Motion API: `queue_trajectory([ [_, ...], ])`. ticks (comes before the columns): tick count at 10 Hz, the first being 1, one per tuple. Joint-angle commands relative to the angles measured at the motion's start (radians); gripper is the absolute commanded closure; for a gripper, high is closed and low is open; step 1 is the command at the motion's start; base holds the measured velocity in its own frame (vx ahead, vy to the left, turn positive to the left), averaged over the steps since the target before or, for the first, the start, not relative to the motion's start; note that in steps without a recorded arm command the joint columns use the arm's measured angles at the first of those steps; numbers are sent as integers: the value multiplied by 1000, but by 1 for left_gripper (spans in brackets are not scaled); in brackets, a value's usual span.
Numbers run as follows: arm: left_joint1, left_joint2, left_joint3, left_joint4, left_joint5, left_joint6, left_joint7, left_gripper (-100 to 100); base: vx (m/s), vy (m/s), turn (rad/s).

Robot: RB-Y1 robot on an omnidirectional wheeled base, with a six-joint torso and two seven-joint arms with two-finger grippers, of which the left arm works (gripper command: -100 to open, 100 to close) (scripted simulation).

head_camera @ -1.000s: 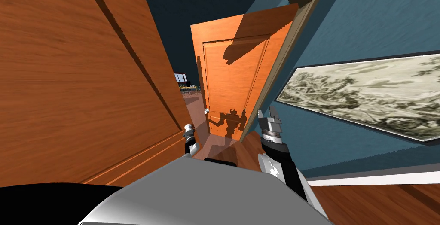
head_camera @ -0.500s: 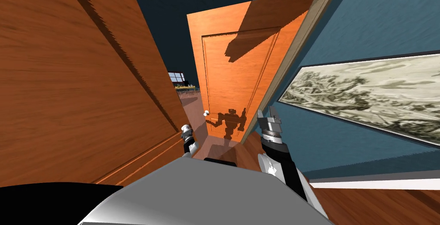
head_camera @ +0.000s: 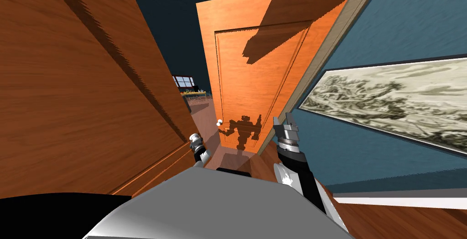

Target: Push the door open

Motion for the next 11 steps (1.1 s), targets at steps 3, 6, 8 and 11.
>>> queue_trajectory([
  [3, 33, -8, 36, -63, 36, -12, -37, 100, 46, 34, -22],
  [6, 33, -12, 44, -64, 46, -18, -44, 100, 93, 83, -17],
  [8, 32, -30, 73, -69, 82, -43, -72, 100, 96, 74, -51],
  [11, 31, -50, 97, -73, 111, -62, -95, 100, 110, 109, -24],
])
